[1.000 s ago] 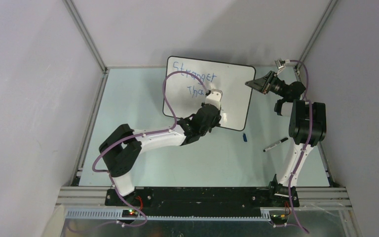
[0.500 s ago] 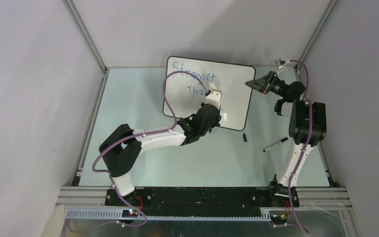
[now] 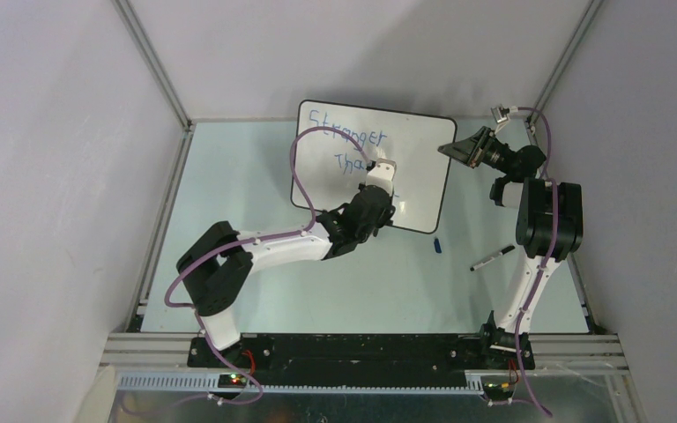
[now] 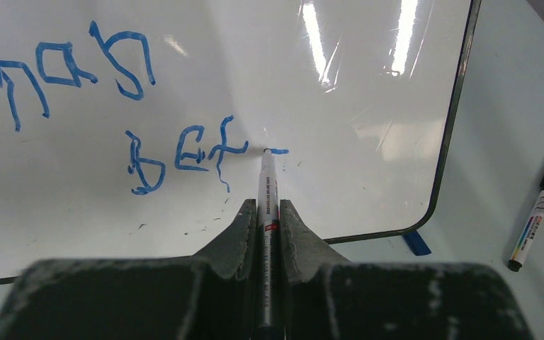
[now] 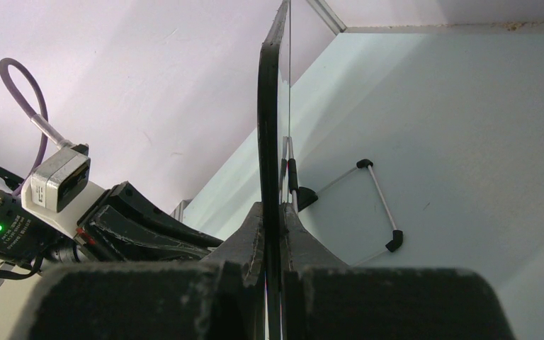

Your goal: Write a sentence on the whiteboard

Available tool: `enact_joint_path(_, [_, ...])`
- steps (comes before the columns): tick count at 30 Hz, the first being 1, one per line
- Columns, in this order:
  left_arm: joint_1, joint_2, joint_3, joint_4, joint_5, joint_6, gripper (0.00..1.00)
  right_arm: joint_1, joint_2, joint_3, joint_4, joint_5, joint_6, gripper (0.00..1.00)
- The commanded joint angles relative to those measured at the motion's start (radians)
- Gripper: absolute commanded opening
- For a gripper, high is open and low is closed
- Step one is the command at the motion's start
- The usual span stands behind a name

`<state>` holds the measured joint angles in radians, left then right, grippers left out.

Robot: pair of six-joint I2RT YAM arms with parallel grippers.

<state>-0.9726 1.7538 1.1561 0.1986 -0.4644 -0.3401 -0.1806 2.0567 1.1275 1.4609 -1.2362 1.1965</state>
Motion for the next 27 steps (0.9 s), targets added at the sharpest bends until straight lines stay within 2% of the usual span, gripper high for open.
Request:
enact_joint_path(1, [0.015, -0.045, -0.009, -0.014, -0.025, 0.011, 0.0, -0.002, -0.076, 0.011, 0.045, 0.007, 0.066, 0.0])
enact_joint_path(27, [0.0, -0.056, -0.039, -0.019, -0.006, 0.013, 0.0, -0.003, -0.079, 0.009, 0.044, 0.004, 0.068, 0.0])
